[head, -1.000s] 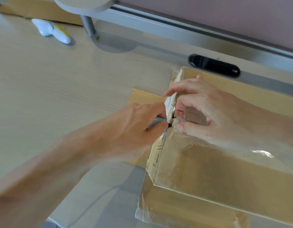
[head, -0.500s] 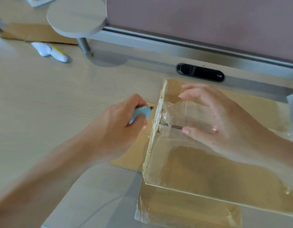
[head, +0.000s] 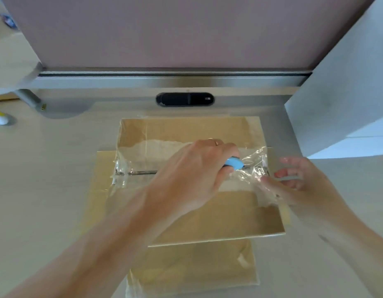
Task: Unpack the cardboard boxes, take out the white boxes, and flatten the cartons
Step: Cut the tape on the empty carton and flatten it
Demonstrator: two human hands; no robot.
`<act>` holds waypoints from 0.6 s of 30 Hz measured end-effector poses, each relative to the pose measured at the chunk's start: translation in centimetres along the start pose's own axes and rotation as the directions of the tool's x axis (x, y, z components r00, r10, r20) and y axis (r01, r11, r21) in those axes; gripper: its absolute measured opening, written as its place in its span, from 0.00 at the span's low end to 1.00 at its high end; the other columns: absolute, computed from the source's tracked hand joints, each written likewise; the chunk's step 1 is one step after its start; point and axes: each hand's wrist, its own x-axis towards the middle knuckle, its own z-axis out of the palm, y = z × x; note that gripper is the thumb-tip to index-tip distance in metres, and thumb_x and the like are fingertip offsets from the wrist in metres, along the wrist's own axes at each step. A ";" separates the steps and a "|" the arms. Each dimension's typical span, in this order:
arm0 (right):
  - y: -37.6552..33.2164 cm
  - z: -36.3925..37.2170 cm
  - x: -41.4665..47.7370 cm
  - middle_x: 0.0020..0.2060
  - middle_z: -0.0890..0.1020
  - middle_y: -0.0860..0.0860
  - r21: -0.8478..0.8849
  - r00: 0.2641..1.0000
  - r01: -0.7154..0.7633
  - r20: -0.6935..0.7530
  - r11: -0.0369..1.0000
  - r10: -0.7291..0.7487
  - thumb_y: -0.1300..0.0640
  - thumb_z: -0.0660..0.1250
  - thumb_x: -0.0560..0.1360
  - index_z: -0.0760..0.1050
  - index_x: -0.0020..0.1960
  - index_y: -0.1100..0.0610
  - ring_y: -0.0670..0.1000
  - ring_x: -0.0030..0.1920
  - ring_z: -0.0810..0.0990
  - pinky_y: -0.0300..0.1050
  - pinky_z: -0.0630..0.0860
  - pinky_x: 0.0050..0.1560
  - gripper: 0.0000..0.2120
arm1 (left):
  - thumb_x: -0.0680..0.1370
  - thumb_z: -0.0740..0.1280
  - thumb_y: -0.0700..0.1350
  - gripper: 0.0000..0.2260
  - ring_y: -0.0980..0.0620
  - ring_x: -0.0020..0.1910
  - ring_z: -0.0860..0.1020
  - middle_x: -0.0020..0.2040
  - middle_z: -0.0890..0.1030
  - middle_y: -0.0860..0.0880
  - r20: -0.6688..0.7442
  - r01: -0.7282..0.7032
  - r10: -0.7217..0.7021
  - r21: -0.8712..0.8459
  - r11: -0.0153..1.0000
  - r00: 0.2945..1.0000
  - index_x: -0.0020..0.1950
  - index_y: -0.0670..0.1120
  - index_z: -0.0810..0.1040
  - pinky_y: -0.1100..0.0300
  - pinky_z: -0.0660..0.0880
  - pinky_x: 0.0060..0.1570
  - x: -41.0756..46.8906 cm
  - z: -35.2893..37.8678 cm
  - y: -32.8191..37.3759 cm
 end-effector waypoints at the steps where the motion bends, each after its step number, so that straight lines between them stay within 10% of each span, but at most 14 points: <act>1: 0.2 0.0 0.1 0.49 0.83 0.49 0.037 1.000 -0.006 0.029 0.999 0.005 0.40 0.81 0.61 0.74 0.57 0.44 0.46 0.39 0.82 0.46 0.80 0.41 0.29 | 0.82 0.67 0.47 0.08 0.49 0.43 0.77 0.47 0.79 0.55 -0.001 -0.006 0.006 0.001 1.000 1.000 0.60 0.52 0.80 0.49 0.76 0.44 0.6 0.6 0.5; 8: 0.7 0.3 0.6 0.43 0.82 0.48 0.018 0.997 0.015 0.072 1.000 -0.016 0.49 0.82 0.67 0.78 0.48 0.50 0.49 0.41 0.79 0.50 0.79 0.49 0.16 | 0.81 0.69 0.46 0.06 0.49 0.45 0.79 0.47 0.81 0.54 0.021 0.013 -0.013 0.022 1.000 1.000 0.57 0.54 0.82 0.49 0.77 0.45 3.1 2.8 2.1; 18: 1.1 0.7 0.7 0.47 0.79 0.41 -0.016 0.995 0.090 -0.030 0.996 -0.090 0.43 0.81 0.66 0.74 0.53 0.45 0.39 0.40 0.78 0.30 0.70 0.37 0.22 | 0.81 0.69 0.46 0.08 0.55 0.43 0.77 0.46 0.80 0.57 0.056 -0.003 0.000 0.047 0.999 0.998 0.57 0.55 0.83 0.52 0.77 0.45 4.4 3.5 2.5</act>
